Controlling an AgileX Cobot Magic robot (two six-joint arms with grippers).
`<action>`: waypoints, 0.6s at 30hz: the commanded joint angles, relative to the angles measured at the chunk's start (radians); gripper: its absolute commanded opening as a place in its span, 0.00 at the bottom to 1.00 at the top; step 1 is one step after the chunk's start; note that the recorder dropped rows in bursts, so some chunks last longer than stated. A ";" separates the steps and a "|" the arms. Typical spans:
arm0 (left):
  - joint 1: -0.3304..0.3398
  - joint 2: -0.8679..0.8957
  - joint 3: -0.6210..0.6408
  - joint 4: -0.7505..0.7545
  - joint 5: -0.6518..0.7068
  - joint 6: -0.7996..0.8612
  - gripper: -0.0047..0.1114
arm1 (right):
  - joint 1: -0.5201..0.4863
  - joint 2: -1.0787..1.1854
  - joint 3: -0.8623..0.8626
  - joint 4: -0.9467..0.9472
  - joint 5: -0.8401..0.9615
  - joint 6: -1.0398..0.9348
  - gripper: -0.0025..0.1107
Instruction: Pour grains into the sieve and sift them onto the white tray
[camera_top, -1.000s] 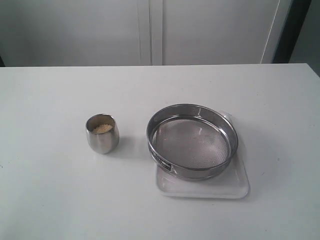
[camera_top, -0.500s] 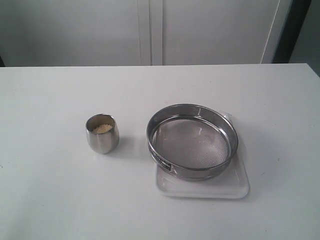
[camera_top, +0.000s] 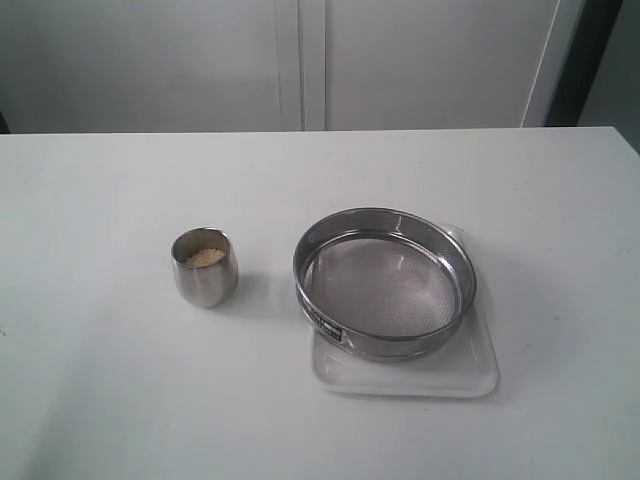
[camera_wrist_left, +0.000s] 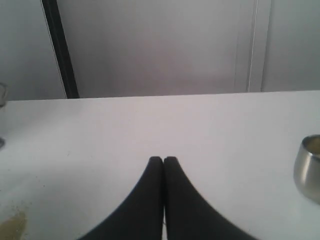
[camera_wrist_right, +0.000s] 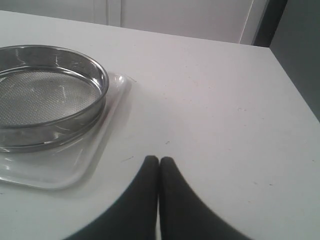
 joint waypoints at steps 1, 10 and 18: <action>0.004 -0.005 -0.001 -0.006 -0.070 -0.023 0.04 | 0.001 -0.005 0.005 0.003 -0.014 0.004 0.02; 0.004 -0.005 -0.001 -0.052 -0.086 -0.043 0.04 | 0.001 -0.005 0.005 0.003 -0.014 0.004 0.02; 0.004 0.096 -0.052 -0.055 -0.071 -0.043 0.04 | 0.001 -0.005 0.005 0.003 -0.014 0.004 0.02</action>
